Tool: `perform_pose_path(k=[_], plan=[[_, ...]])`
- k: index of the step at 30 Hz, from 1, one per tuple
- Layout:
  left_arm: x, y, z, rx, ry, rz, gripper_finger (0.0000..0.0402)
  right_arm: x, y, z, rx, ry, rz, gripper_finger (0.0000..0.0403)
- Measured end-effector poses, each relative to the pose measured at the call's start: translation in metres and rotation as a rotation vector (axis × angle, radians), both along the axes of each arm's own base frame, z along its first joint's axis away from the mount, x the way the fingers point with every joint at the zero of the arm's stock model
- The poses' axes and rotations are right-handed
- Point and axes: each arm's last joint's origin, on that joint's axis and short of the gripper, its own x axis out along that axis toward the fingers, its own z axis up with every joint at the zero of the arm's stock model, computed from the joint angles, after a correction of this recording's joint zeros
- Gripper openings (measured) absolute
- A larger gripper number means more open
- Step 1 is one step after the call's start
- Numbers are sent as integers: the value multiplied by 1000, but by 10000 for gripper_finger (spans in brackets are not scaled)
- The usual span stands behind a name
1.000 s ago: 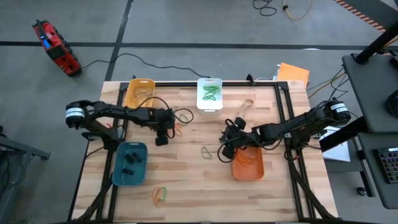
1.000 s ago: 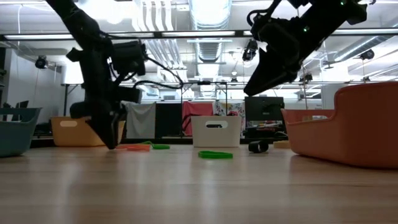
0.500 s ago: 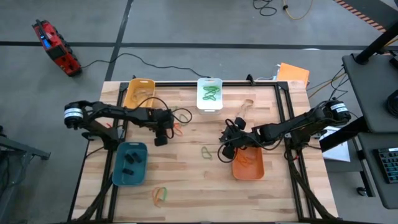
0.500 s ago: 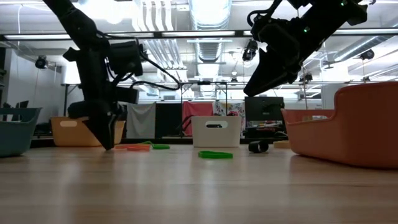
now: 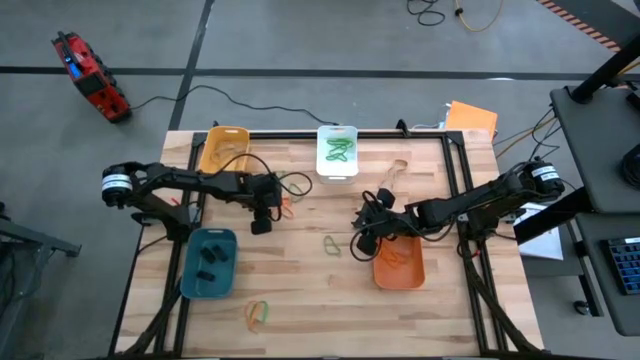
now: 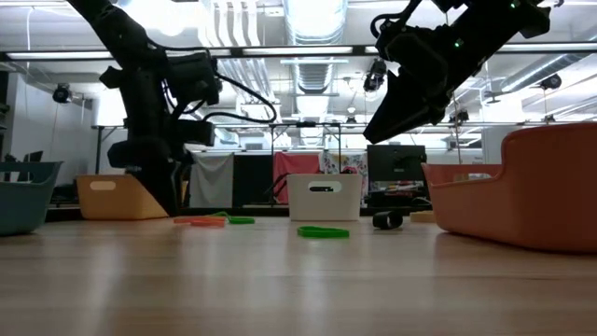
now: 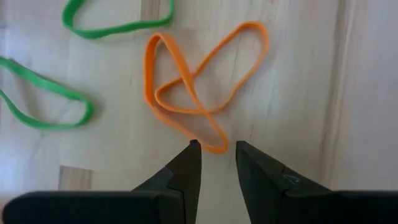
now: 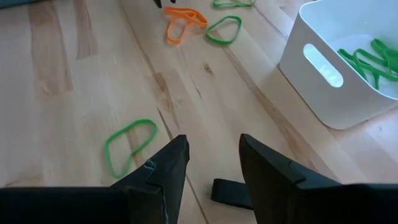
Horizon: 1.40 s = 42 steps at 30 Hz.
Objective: Sort rubber bands into baskets
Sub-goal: Put the orange rubber band into the orange bin
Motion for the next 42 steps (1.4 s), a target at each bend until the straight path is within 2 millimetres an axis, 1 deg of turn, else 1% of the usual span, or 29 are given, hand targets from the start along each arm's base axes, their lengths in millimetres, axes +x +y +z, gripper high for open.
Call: perform_pose_path(k=[4,10,13,19,23,26,30,31,36,39,42], plan=[[4,1,2,13,-38,-5,89,0,0,0,0,-1,-1,141],[5,0,1,-6,-56,-12,117,0,0,0,1,-7,-2,141],[3,0,-3,-2,-66,-17,124,0,0,0,1,-7,-2,141],[-5,-2,-16,10,-62,6,124,0,0,0,1,-7,-1,141],[-6,-2,-19,10,-76,24,104,0,0,0,1,-7,-1,141],[-7,-3,-20,6,-85,22,70,1,0,1,1,-8,-1,141],[-7,-3,-20,8,-87,23,14,1,0,1,1,-8,-1,141],[-7,-3,-20,12,-87,24,7,1,0,1,1,-8,-1,141],[-7,-4,-13,31,-102,21,1,1,0,1,1,-9,-1,141],[-5,-7,0,44,-157,9,0,1,0,1,1,-11,-1,141],[0,-14,19,46,-247,-21,0,3,0,3,-13,-34,16,141]])
